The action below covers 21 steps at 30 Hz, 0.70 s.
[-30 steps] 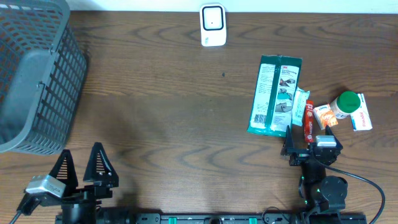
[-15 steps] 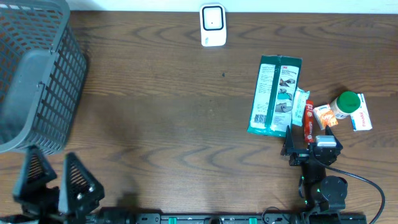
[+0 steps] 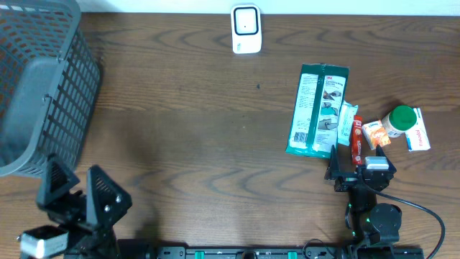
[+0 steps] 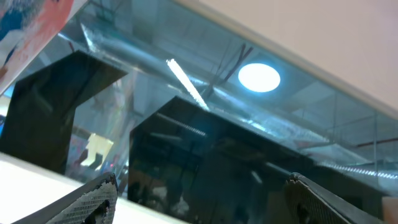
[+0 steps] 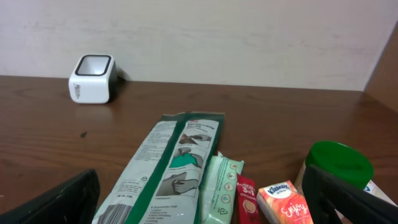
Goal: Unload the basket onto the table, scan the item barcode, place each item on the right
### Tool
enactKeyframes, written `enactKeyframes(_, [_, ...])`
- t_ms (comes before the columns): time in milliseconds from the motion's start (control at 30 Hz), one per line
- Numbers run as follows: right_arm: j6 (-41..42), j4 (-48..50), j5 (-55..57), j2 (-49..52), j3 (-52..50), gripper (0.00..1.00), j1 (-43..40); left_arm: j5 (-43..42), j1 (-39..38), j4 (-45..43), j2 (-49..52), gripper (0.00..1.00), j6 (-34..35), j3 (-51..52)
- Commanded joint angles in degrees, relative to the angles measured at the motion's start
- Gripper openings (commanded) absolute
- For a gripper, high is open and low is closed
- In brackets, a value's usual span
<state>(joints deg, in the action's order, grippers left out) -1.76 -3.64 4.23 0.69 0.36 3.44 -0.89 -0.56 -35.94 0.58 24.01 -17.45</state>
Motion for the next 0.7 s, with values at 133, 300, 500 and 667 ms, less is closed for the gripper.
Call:
enactKeyframes(133, [-0.5, -0.3, -0.5, -0.4, -0.1, 0.99, -0.5, 0.5, -0.2, -0.4, -0.5, 0.87, -0.3, 5.4])
enactKeyframes(300, [-0.5, -0.3, -0.5, -0.4, -0.1, 0.99, -0.5, 0.5, -0.2, -0.5, -0.5, 0.87, -0.3, 8.4])
enactKeyframes(500, [-0.5, -0.3, -0.5, -0.4, -0.1, 0.99, -0.5, 0.5, -0.2, -0.5, -0.5, 0.87, -0.3, 11.6])
enactKeyframes(667, [-0.5, -0.3, -0.5, -0.4, -0.1, 0.99, -0.5, 0.5, -0.2, -0.5, -0.5, 0.87, -0.3, 13.4])
